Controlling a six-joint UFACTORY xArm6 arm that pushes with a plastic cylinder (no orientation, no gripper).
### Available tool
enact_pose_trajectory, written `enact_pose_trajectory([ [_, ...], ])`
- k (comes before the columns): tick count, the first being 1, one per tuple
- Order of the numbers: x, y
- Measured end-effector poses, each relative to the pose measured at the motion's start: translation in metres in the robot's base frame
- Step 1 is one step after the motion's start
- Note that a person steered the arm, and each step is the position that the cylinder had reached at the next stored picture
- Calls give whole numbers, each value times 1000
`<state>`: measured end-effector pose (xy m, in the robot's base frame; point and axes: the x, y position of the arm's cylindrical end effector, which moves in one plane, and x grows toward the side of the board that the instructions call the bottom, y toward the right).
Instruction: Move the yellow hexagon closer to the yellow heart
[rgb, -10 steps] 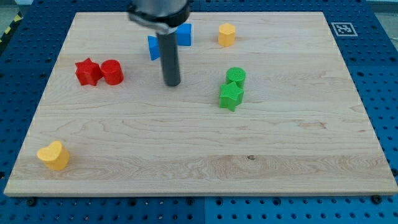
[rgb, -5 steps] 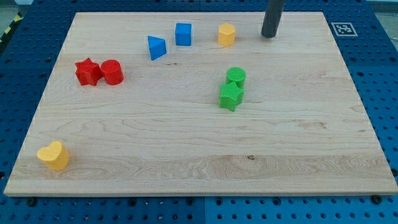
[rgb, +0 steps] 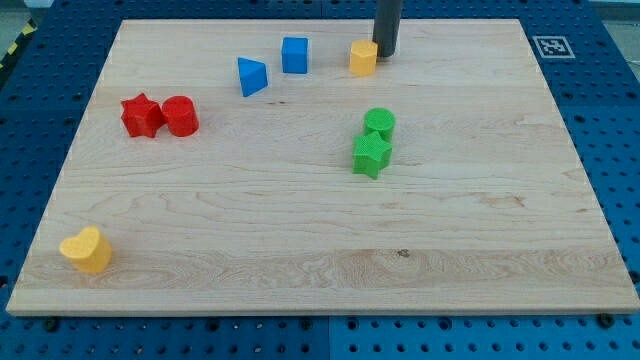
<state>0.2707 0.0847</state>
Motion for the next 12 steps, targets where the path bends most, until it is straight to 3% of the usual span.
enact_pose_trajectory([
  [6, 27, -89],
  [12, 157, -190],
])
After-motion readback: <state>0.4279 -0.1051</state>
